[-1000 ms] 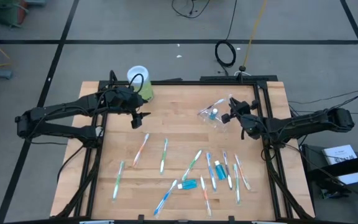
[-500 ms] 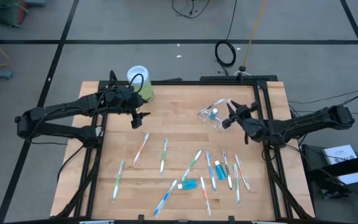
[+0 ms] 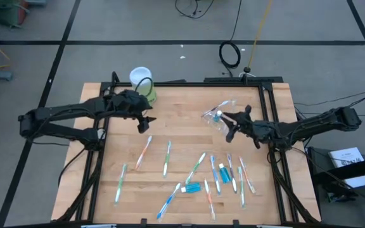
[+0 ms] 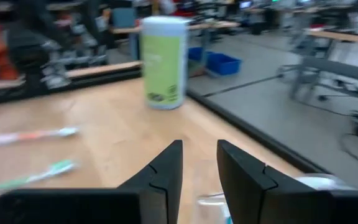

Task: Pick & Place toothbrushing station
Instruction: Put the green toothbrush into the transparent organizer

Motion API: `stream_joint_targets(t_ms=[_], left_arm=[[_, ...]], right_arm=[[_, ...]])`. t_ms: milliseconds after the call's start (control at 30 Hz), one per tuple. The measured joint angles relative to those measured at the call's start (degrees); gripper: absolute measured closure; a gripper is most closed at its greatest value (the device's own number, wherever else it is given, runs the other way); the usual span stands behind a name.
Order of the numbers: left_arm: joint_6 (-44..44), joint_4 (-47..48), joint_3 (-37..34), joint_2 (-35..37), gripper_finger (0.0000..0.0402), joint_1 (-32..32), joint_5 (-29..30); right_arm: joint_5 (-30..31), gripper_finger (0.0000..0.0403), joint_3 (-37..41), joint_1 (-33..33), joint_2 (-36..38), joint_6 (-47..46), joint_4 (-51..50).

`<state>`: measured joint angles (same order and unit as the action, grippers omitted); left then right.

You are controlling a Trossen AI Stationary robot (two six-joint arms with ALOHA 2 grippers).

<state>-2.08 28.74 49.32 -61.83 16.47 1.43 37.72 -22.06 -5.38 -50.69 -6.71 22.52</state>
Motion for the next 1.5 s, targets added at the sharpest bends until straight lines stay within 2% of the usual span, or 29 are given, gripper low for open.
stream_joint_targets(t_ms=[200,333,600,733,1033,1233,1367,1500], left_arm=[[-3.8,-1.9,0.0,-5.6,0.0131,-2.4,0.1],[-11.6,-2.1,0.0,-10.7,0.0131,-3.3,0.1],[-28.5,-2.0,0.0,-21.0,0.0131,-5.9,0.0],[-35.3,-2.6,0.0,-25.4,0.0131,-7.2,-2.7],[-37.7,-11.3,0.0,-31.8,0.0131,-9.7,-9.4],[-40.1,-14.1,0.1,-36.0,0.0131,-9.9,-9.2],[-38.1,-15.1,0.2,-36.9,0.0132,-9.7,-9.1],[-36.4,-15.6,0.2,-37.0,0.0161,-9.7,-8.9]], right_arm=[[-7.5,0.0312,0.0,1.7,-1.3,1.7,1.3],[-10.5,0.0313,0.0,2.0,-2.4,4.3,4.2],[-10.9,0.0313,0.0,2.0,-3.4,4.9,5.1],[-10.9,0.0313,0.0,2.0,-3.4,4.9,5.1],[-10.8,0.0314,0.0,2.0,-3.4,6.0,5.1],[-10.8,0.0314,0.0,2.0,-3.4,5.3,4.5],[-10.8,0.0314,0.6,2.0,-3.4,3.6,4.7],[-10.8,0.0314,2.5,2.0,-3.4,3.3,6.6]])
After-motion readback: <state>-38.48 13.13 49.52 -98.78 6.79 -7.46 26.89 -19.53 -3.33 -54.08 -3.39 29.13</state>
